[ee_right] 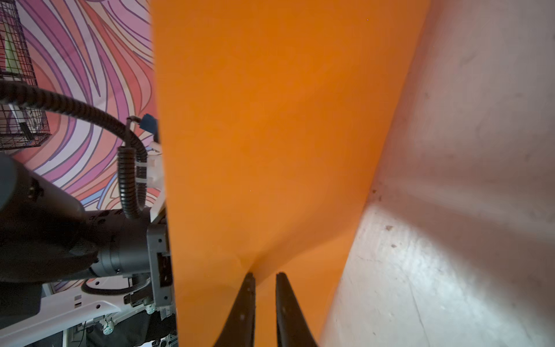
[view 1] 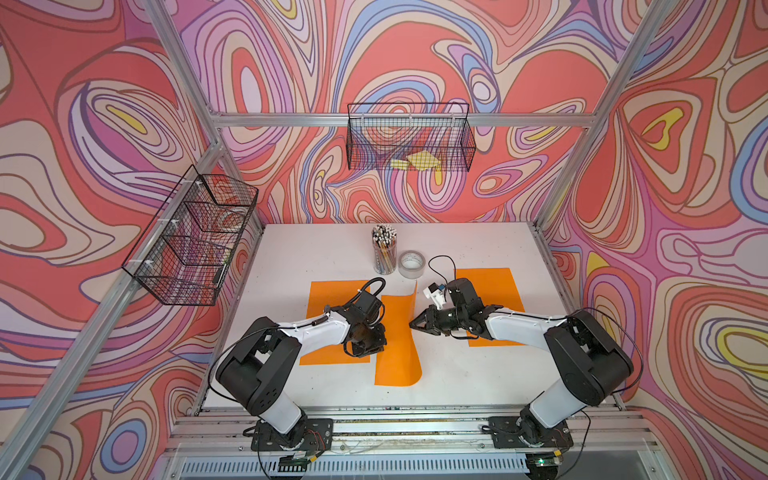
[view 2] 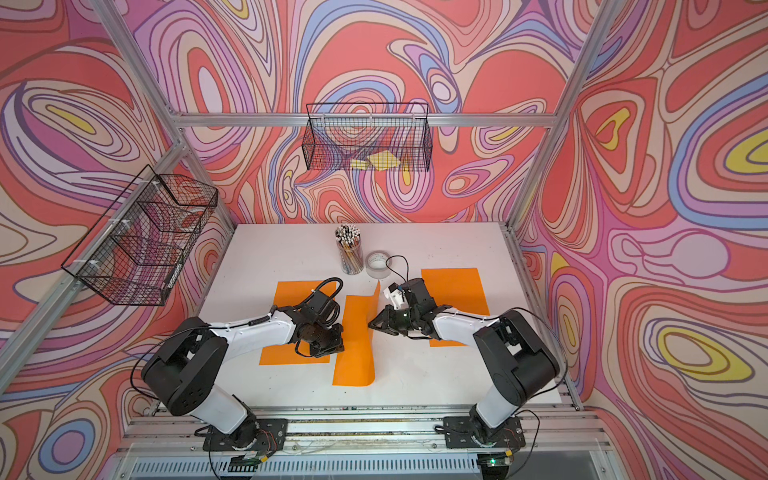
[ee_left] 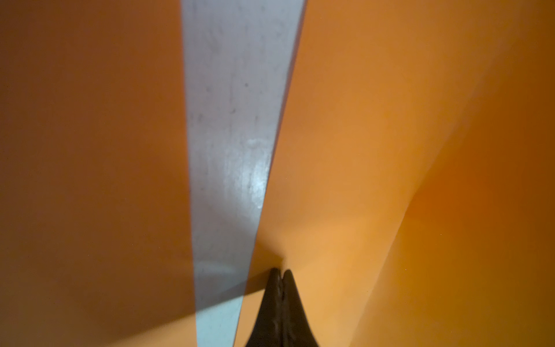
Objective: Fold the rectangular paper in half along the long edge
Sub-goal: Fold the paper at the center of the board.
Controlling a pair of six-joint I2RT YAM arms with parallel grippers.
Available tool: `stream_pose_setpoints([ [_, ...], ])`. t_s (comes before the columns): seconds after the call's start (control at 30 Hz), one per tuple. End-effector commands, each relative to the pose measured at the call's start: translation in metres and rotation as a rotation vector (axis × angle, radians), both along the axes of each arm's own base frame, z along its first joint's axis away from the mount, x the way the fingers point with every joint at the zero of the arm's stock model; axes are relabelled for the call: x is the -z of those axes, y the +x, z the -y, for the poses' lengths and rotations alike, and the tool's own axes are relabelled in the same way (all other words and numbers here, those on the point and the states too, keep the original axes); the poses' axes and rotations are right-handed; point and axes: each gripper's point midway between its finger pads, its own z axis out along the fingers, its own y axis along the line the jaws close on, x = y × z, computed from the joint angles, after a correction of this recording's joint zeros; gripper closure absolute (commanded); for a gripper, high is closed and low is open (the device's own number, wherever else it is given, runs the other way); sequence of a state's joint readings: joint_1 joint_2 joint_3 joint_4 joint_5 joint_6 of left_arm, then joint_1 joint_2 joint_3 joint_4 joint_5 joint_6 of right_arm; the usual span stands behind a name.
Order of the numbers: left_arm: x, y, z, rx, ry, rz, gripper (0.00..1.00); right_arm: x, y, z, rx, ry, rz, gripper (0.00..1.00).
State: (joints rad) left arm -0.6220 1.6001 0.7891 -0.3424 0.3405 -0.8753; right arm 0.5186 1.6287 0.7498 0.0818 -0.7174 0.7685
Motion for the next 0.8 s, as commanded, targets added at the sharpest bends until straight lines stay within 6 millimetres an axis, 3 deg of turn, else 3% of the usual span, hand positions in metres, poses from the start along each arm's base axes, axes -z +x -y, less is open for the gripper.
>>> stream_pose_setpoints([
  [0.0,0.016,-0.016,-0.015,-0.01,0.07,-0.057,0.97,0.004,0.006,-0.004,0.011,-0.001,0.008,0.83],
  [0.43,0.019,-0.016,-0.015,-0.009,0.073,-0.064,0.98,0.011,0.016,-0.029,-0.029,0.003,0.016,0.83],
  [0.77,0.015,-0.017,-0.019,-0.01,0.088,-0.062,0.99,0.038,0.015,-0.03,-0.034,-0.037,-0.027,0.83],
])
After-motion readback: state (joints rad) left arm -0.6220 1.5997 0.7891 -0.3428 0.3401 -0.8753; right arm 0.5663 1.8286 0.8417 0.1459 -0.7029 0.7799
